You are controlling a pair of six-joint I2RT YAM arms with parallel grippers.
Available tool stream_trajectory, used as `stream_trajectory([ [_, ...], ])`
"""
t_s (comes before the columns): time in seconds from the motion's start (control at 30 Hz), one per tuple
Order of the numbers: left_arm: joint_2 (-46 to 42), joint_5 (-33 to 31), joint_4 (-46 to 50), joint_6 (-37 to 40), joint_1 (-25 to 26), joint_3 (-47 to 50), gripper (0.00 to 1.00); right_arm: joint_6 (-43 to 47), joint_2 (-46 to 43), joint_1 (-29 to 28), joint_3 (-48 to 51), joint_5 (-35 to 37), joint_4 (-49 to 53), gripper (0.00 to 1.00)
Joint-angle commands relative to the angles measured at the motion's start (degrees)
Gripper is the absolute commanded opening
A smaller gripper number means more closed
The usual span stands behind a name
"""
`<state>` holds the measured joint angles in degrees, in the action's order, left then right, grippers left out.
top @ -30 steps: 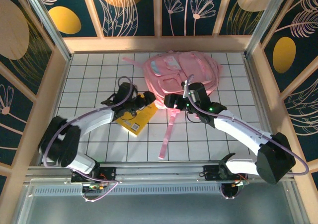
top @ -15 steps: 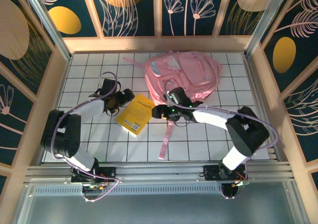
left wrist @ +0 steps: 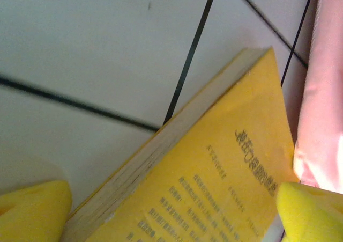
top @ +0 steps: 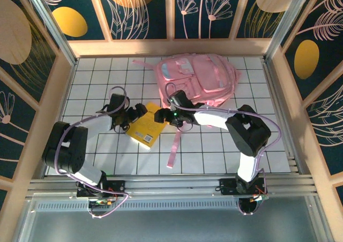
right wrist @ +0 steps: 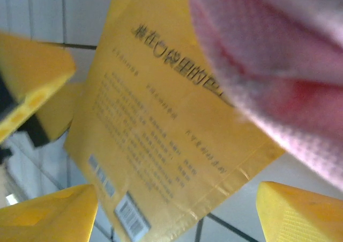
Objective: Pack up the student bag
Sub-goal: Pick up the book from the center of the table.
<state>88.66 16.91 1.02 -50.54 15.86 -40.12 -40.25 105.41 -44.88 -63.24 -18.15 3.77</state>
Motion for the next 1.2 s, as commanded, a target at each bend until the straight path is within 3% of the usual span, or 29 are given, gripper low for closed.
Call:
stream_trajectory([
  [0.0, -3.33, 4.1, 0.23, -2.72, 1.18, 3.57, 0.97, 3.91, -1.26, -3.19, -2.32, 13.4, 8.24, 0.79],
  [0.1, -6.51, 4.43, -0.15, -3.94, 3.06, 6.19, 0.97, 4.75, -4.28, -3.22, -0.77, 14.07, 9.29, 0.79],
  [0.37, -9.91, 4.47, -1.72, -5.84, 6.85, 9.19, 0.97, 5.1, -3.5, -0.73, 4.65, -2.35, 4.93, 0.78],
  [0.53, -11.03, 4.26, -2.44, -6.3, 8.38, 10.39, 0.96, 4.22, -1.08, -0.21, 5.6, -1.15, 4.58, 0.77],
  [0.9, -8.59, 7.13, -5.94, -3.64, 11.88, 9.61, 0.92, 0.85, 4.99, 0.15, 2.69, -10.62, -0.07, 0.77],
  [1.17, -5.78, 7.86, -7.99, -3.61, 13.32, 9.64, 0.92, -7.51, -0.06, 1.46, 5.48, -22.99, -13.8, 0.75],
])
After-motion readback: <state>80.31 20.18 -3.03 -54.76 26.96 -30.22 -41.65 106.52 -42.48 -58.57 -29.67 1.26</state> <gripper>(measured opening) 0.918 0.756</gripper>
